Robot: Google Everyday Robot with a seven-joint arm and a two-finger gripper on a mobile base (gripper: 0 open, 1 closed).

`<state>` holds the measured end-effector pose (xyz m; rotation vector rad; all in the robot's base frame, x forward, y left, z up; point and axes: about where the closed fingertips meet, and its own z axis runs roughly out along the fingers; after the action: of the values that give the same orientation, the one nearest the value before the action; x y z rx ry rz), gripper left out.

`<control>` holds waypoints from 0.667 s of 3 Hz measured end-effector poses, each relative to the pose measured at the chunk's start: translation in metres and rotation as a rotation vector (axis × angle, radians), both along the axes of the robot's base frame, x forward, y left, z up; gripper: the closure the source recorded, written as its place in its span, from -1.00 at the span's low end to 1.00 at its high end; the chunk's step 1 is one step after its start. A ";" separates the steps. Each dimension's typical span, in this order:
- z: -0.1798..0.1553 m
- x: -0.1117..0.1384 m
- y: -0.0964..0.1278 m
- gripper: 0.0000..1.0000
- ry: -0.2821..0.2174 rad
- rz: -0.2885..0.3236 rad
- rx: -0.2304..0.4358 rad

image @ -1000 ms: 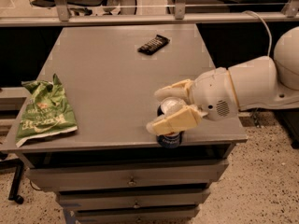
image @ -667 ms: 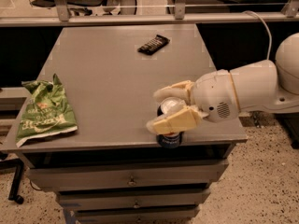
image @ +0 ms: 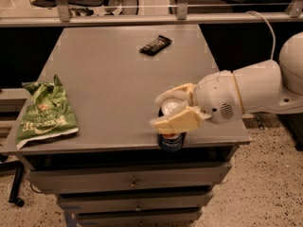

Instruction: Pick pepsi can

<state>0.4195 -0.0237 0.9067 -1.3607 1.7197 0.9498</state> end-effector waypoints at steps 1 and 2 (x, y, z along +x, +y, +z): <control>0.027 0.028 -0.003 1.00 -0.059 -0.013 0.025; 0.077 0.082 -0.013 1.00 -0.155 -0.049 0.080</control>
Offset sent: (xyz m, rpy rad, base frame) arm 0.1540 -0.0350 0.1508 0.1575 -0.2939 -0.1103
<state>0.5016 -0.0367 0.9837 -1.3001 1.5750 0.8537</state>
